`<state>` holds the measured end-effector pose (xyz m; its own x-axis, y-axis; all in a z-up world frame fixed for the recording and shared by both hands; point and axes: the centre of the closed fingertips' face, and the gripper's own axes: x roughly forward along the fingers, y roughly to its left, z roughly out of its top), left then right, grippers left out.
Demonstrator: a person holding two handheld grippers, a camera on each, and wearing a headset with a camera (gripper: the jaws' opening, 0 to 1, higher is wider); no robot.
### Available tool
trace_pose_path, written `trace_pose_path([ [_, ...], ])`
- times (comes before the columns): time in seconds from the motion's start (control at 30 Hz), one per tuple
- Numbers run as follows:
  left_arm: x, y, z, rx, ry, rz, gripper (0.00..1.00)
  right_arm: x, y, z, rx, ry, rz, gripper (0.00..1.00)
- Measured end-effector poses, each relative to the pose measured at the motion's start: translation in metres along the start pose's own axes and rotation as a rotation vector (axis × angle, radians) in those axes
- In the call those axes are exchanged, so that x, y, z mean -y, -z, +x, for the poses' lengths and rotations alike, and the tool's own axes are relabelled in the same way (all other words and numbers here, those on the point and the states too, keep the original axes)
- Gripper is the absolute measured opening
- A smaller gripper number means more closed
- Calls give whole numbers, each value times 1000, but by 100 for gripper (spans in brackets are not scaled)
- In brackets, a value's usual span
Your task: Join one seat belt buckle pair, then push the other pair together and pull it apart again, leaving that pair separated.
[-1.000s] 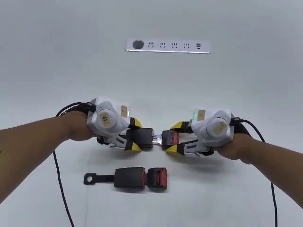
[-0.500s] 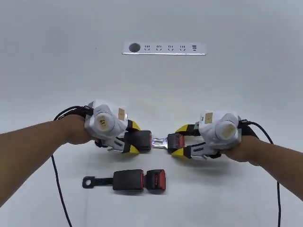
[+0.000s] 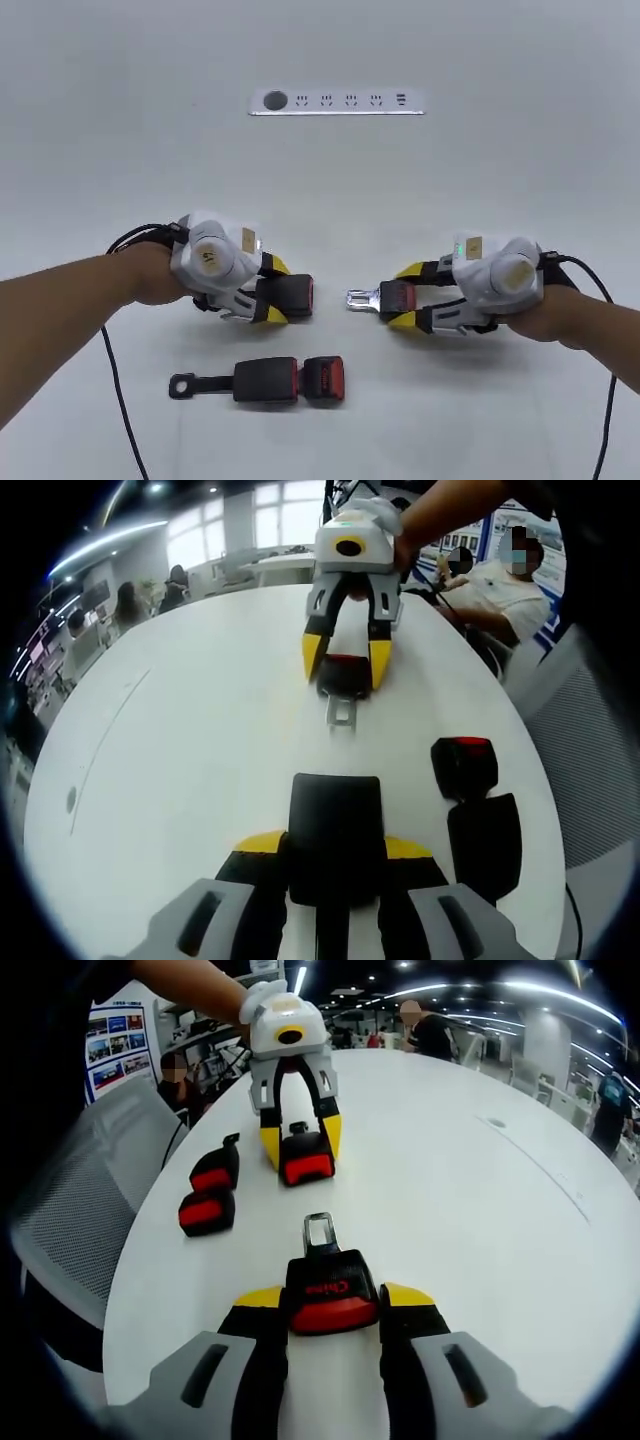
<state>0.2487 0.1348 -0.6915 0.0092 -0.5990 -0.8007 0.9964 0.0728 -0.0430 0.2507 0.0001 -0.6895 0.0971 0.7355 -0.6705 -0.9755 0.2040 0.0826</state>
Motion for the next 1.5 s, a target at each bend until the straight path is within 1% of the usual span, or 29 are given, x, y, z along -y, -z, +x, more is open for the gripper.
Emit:
trace_pose_path([
  [0.07,0,0,0,0,0,0,35,-3,1,-3,0,2,0,34],
  [0.27,0,0,0,1,0,-1,35,5,10,-12,-3,10,8,35],
  [0.47,0,0,0,0,0,-2,35,3,18,-18,-8,14,6,35],
  [0.7,0,0,-1,-1,2,-2,35,-2,19,-28,-15,19,7,35],
  [0.83,-1,0,0,-2,1,-2,36,0,24,-32,-9,19,11,35],
  [1.03,-1,1,0,-9,4,0,36,0,26,-34,-5,12,8,35],
  [1.23,1,-1,0,-14,4,3,36,3,31,-35,-8,4,7,35],
  [1.37,1,-1,0,-25,1,7,36,3,32,-34,-19,8,-10,35],
  [1.43,0,-1,0,-29,-1,3,36,2,31,-34,-26,15,-16,35],
  [1.5,1,-2,1,-27,-10,-46,37,3,31,-33,-36,35,-12,36],
])
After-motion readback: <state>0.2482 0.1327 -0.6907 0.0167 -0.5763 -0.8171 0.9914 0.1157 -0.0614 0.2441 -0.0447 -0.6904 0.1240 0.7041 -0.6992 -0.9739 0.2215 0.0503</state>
